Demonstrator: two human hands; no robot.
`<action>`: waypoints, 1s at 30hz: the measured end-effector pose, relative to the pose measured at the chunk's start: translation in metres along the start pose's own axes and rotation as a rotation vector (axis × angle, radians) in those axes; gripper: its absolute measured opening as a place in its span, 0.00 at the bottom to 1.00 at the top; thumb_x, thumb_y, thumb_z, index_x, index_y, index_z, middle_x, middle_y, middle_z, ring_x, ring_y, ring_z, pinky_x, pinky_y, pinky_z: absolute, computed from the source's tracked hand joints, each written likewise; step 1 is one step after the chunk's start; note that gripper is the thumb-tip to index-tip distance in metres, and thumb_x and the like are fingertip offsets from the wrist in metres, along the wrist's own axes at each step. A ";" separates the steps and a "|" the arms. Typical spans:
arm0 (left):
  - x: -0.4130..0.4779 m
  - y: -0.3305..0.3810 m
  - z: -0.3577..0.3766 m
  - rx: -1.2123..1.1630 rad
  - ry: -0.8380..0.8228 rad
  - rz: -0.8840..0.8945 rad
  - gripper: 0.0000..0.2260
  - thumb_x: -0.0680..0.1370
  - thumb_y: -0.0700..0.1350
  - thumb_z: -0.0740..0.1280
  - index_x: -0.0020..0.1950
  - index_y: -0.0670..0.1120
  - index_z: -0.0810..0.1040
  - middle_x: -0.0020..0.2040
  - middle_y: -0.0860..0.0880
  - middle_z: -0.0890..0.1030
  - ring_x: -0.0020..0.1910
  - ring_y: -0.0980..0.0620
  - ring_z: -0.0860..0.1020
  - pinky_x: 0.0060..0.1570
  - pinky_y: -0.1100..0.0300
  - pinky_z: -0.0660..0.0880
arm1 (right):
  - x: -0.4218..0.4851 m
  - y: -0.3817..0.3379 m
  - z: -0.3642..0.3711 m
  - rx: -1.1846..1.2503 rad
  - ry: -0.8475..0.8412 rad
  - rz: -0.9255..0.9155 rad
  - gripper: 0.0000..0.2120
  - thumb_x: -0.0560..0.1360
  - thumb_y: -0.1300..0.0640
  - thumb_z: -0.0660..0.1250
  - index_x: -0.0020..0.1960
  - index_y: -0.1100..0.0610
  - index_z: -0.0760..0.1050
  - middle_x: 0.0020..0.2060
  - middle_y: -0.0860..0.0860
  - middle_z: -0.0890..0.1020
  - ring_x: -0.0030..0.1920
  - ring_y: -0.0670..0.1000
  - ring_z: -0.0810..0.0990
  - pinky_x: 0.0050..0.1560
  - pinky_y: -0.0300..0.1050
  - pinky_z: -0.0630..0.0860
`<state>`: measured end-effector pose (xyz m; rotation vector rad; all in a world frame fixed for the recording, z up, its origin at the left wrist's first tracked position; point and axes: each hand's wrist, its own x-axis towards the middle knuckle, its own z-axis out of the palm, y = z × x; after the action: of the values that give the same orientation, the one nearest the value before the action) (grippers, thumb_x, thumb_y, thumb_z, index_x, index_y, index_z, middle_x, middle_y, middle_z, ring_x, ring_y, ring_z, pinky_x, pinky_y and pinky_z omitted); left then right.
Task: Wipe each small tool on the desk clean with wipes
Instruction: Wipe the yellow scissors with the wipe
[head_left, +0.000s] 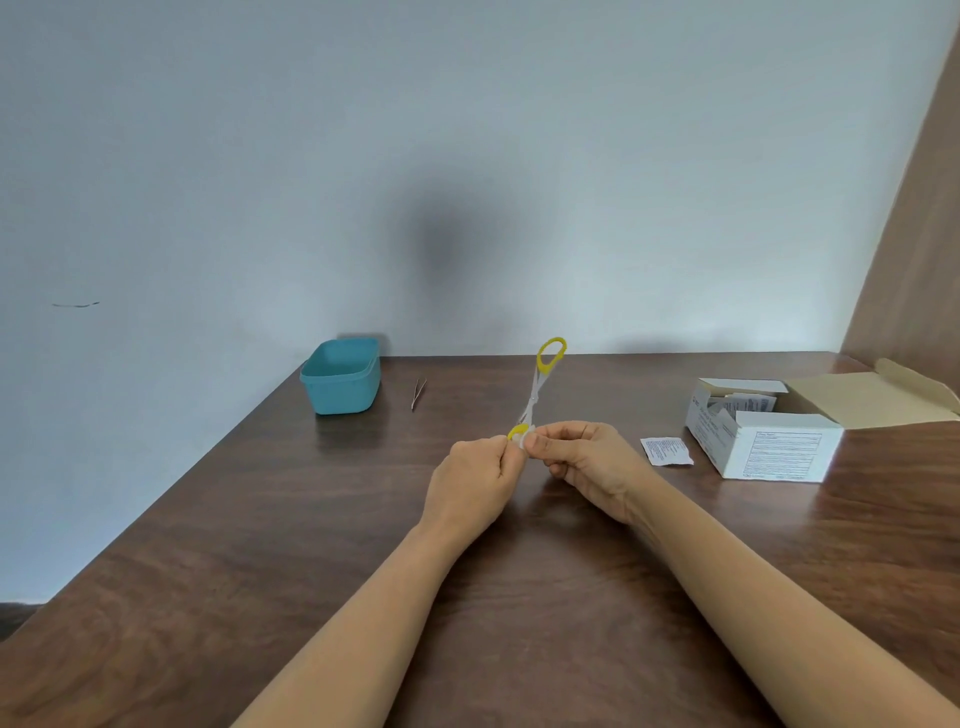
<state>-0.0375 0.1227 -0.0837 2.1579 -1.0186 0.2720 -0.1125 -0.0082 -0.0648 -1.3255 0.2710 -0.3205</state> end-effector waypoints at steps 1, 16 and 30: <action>0.001 -0.001 0.000 -0.009 0.002 -0.003 0.21 0.82 0.52 0.57 0.30 0.48 0.63 0.27 0.52 0.68 0.35 0.42 0.72 0.33 0.54 0.62 | 0.000 0.000 0.000 -0.025 -0.010 -0.001 0.02 0.69 0.67 0.72 0.39 0.62 0.82 0.34 0.54 0.81 0.29 0.45 0.70 0.32 0.35 0.69; -0.002 0.002 0.001 0.004 -0.009 0.006 0.22 0.81 0.55 0.56 0.33 0.43 0.68 0.30 0.47 0.74 0.35 0.42 0.74 0.32 0.54 0.64 | 0.003 0.004 -0.002 0.085 0.049 -0.035 0.03 0.71 0.66 0.71 0.39 0.61 0.82 0.34 0.53 0.81 0.31 0.45 0.69 0.32 0.33 0.71; -0.002 0.002 0.001 -0.008 -0.035 0.045 0.22 0.81 0.53 0.57 0.30 0.44 0.62 0.25 0.50 0.67 0.31 0.47 0.67 0.31 0.56 0.60 | 0.005 0.007 0.000 0.201 0.147 -0.062 0.04 0.73 0.64 0.69 0.40 0.61 0.81 0.28 0.48 0.80 0.29 0.44 0.69 0.31 0.32 0.72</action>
<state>-0.0403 0.1220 -0.0847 2.1414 -1.0870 0.2522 -0.1072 -0.0090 -0.0717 -1.1158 0.3126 -0.4864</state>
